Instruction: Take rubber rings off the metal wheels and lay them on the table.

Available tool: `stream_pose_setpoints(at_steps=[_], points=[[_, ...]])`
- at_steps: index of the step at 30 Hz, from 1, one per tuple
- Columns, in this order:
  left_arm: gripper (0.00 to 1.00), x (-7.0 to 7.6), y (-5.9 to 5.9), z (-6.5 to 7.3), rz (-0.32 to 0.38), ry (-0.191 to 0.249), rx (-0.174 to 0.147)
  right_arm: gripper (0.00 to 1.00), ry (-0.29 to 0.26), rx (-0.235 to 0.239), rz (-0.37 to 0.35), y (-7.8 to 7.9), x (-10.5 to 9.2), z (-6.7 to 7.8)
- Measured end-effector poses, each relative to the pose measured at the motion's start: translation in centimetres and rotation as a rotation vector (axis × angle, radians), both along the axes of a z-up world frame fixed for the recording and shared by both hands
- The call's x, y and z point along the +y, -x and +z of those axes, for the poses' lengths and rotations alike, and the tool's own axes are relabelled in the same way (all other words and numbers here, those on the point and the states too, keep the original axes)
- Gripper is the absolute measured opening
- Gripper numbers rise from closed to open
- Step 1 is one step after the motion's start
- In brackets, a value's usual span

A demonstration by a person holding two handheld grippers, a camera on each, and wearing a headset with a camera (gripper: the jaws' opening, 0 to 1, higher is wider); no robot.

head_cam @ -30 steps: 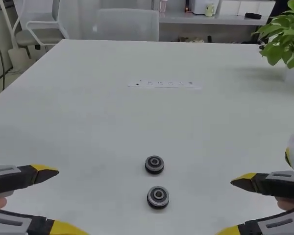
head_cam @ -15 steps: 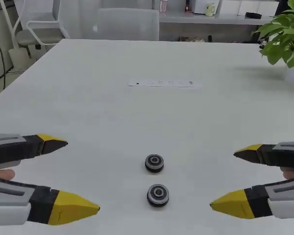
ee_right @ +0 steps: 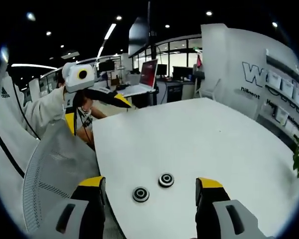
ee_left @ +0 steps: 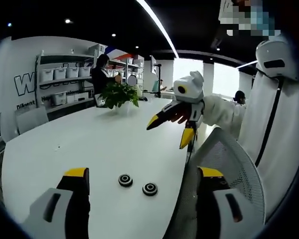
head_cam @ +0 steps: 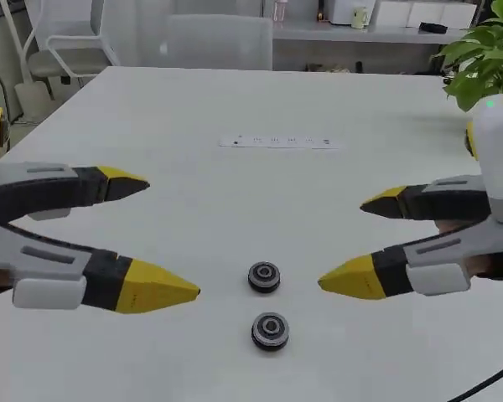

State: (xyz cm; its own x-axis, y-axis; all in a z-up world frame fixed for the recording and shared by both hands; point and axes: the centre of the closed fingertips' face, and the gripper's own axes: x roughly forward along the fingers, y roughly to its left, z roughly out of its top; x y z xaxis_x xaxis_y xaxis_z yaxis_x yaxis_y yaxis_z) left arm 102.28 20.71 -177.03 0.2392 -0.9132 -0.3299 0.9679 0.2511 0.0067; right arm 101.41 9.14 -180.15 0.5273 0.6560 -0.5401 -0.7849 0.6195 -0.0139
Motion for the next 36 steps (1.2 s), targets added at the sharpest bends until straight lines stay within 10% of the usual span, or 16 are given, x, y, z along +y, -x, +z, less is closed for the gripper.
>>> stream_pose_setpoints(at_steps=[8,15,25,32,36], points=[[0.82,-1.9,-1.9,2.2,-0.022,0.067,-0.069,0.61,-0.002,-0.044,0.071,-1.9,3.2,0.6],[0.73,-4.5,-4.0,3.0,-0.055,0.130,-0.140,0.50,-0.006,-0.072,0.109,-3.1,4.8,-1.8],[0.55,-7.0,-4.9,-1.2,-0.081,0.145,-0.119,0.42,-0.066,0.025,0.149,-2.3,4.6,-6.2],[0.43,-6.9,-3.0,-7.5,-0.134,0.005,-0.066,0.38,-0.037,0.100,0.190,-1.3,4.5,-9.1],[0.42,-7.4,-2.4,-8.8,-0.149,-0.006,-0.025,0.36,-0.003,0.115,0.215,-0.7,4.4,-10.3]])
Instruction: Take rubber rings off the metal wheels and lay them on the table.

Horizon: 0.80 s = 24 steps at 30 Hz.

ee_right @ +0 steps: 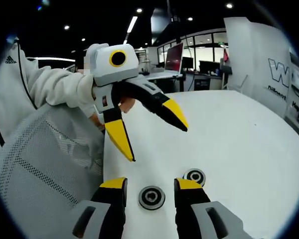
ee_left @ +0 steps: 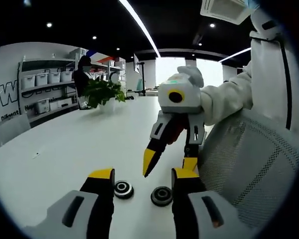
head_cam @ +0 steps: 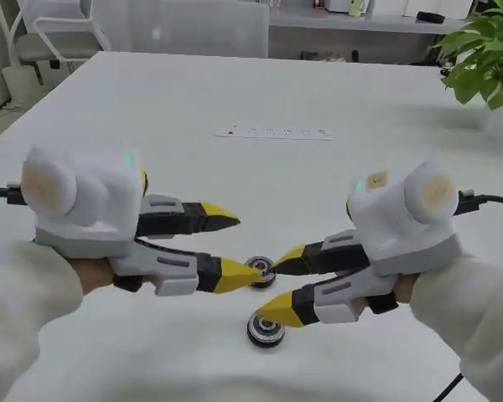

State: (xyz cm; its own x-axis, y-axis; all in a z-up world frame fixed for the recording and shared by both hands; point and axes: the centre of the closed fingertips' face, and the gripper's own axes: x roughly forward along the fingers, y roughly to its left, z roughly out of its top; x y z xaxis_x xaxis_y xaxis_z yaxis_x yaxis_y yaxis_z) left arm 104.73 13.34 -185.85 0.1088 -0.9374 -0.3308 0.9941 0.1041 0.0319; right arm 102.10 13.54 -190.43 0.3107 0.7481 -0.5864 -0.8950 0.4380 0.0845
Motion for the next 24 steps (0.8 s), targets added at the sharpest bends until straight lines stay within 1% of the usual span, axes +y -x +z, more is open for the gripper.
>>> stream_pose_setpoints(at_steps=[2,4,5,6,8,9,10,11,12,14,16,19,21,22,24], points=[[0.41,-0.2,0.1,-0.6,0.005,-0.003,0.010,0.34,0.021,0.012,0.001,0.1,-0.3,-0.7],[0.41,-0.2,0.0,-1.4,0.019,-0.014,-0.002,0.32,0.029,0.025,0.000,0.2,-0.5,-1.2],[0.41,-0.1,0.1,-2.0,0.008,-0.037,-0.006,0.32,0.039,0.040,0.000,0.3,-0.8,-1.6],[0.41,0.0,0.3,-2.5,0.001,-0.056,-0.004,0.32,0.045,0.046,-0.004,0.3,-0.9,-1.8],[0.39,0.0,0.3,-2.9,0.006,-0.058,0.012,0.32,0.051,0.056,-0.004,0.5,-1.1,-2.2],[0.39,-0.1,0.4,-2.9,0.008,-0.051,0.017,0.31,0.054,0.062,-0.001,0.6,-1.0,-2.3],[0.38,-0.4,0.6,-2.9,0.009,-0.036,0.034,0.31,0.063,0.071,0.005,0.9,-1.0,-2.5],[0.37,-0.5,0.8,-3.0,0.002,-0.034,0.037,0.30,0.070,0.071,0.011,1.0,-0.9,-2.6],[0.35,-0.7,1.1,-3.1,-0.009,-0.038,0.036,0.30,0.076,0.075,0.021,1.2,-0.8,-2.8],[0.32,-0.9,1.5,-3.9,-0.025,-0.055,0.046,0.30,0.089,0.083,0.031,1.4,-0.7,-3.2],[0.31,-1.2,2.0,-4.5,-0.038,-0.069,0.064,0.30,0.108,0.088,0.038,1.6,-0.9,-3.6],[0.27,-1.5,2.5,-5.0,-0.058,-0.080,0.064,0.30,0.115,0.097,0.035,1.7,-1.1,-3.9],[0.24,-1.7,2.6,-5.4,-0.052,-0.083,0.071,0.30,0.113,0.091,0.028,1.6,-1.1,-3.8],[0.23,-1.7,2.7,-5.7,-0.055,-0.091,0.071,0.30,0.119,0.087,0.025,1.5,-1.2,-3.9],[0.20,-1.7,2.8,-6.2,-0.059,-0.112,0.060,0.30,0.123,0.089,0.022,1.5,-1.3,-4.1]])
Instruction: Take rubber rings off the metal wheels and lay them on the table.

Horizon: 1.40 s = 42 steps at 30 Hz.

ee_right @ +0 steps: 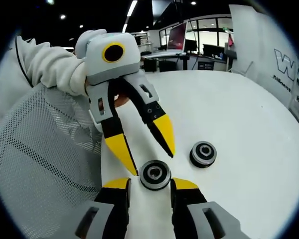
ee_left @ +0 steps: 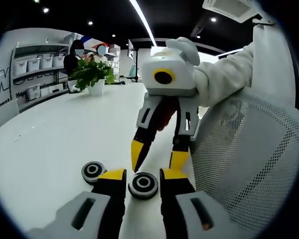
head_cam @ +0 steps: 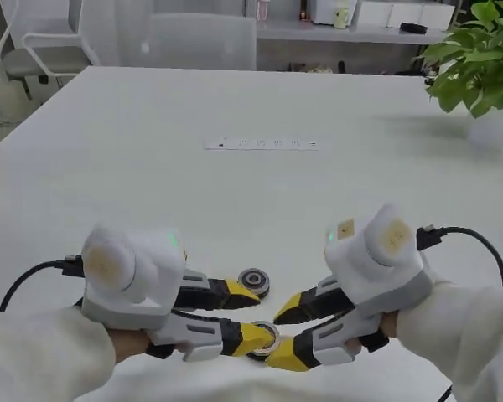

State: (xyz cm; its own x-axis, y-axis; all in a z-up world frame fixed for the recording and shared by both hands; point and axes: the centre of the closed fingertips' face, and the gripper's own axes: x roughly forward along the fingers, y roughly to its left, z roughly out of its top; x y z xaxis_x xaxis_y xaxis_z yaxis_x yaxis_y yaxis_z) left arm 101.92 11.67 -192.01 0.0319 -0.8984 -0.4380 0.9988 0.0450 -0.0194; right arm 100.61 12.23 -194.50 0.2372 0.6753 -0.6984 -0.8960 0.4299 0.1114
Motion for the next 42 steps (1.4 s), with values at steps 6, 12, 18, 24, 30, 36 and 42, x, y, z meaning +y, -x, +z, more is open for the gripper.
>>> stream_pose_setpoints(at_steps=[6,12,18,24,30,36,42], points=[[0.18,0.1,-0.4,-0.8,0.035,-0.014,0.019,0.30,0.016,0.002,0.002,0.0,0.0,-0.5],[0.16,-0.1,0.2,-1.5,0.002,-0.046,-0.015,0.28,0.032,-0.031,-0.009,-0.5,0.0,-0.6],[0.13,0.1,0.2,-1.8,-0.008,-0.064,-0.041,0.27,0.045,-0.027,0.003,-0.3,0.2,-0.9],[0.11,0.1,0.1,-1.7,-0.010,-0.060,-0.052,0.26,0.051,-0.021,-0.007,-0.4,0.0,-1.1],[0.09,0.0,0.4,-1.8,-0.027,-0.052,-0.045,0.25,0.057,-0.026,0.000,-0.4,0.0,-1.3],[0.08,-0.2,0.3,-1.7,-0.041,-0.027,-0.064,0.24,0.059,-0.029,-0.005,-0.5,0.0,-1.3],[0.08,-0.1,0.3,-1.8,-0.030,-0.033,-0.055,0.23,0.069,-0.033,0.003,-0.4,-0.1,-1.4]])
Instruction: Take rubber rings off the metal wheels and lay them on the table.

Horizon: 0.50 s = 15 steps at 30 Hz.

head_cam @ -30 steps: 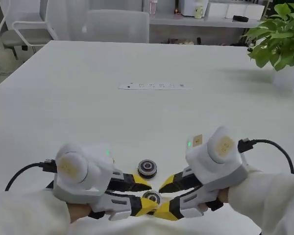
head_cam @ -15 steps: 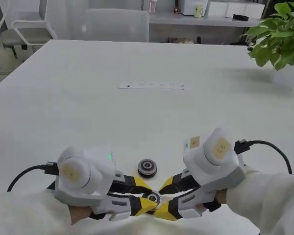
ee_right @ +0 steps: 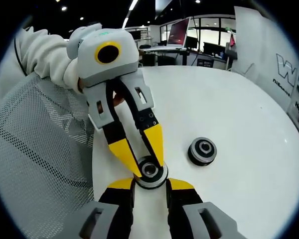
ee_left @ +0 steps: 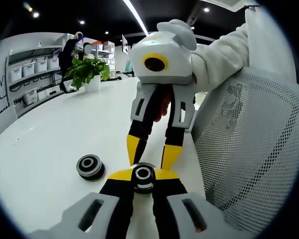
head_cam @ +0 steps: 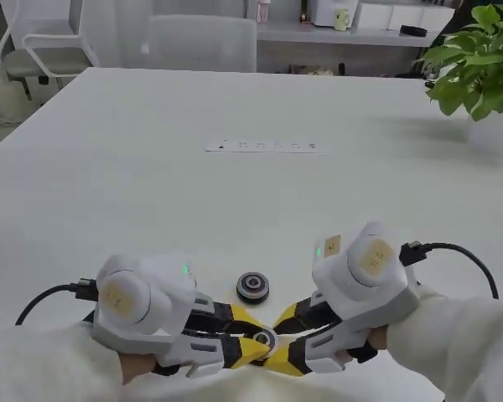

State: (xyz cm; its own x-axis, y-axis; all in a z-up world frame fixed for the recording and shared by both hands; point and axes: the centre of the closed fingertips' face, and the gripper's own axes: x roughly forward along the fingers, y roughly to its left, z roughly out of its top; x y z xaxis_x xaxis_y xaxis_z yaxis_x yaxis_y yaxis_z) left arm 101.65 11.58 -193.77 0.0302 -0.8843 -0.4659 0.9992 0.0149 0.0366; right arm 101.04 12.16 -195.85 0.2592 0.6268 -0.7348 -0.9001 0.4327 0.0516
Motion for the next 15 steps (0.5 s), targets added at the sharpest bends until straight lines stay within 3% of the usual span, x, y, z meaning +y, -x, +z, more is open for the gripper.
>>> stream_pose_setpoints(at_steps=[15], points=[[0.08,0.02,0.04,-0.01,0.001,0.008,0.002,0.17,0.019,0.020,0.013,0.30,-0.45,-0.06]])
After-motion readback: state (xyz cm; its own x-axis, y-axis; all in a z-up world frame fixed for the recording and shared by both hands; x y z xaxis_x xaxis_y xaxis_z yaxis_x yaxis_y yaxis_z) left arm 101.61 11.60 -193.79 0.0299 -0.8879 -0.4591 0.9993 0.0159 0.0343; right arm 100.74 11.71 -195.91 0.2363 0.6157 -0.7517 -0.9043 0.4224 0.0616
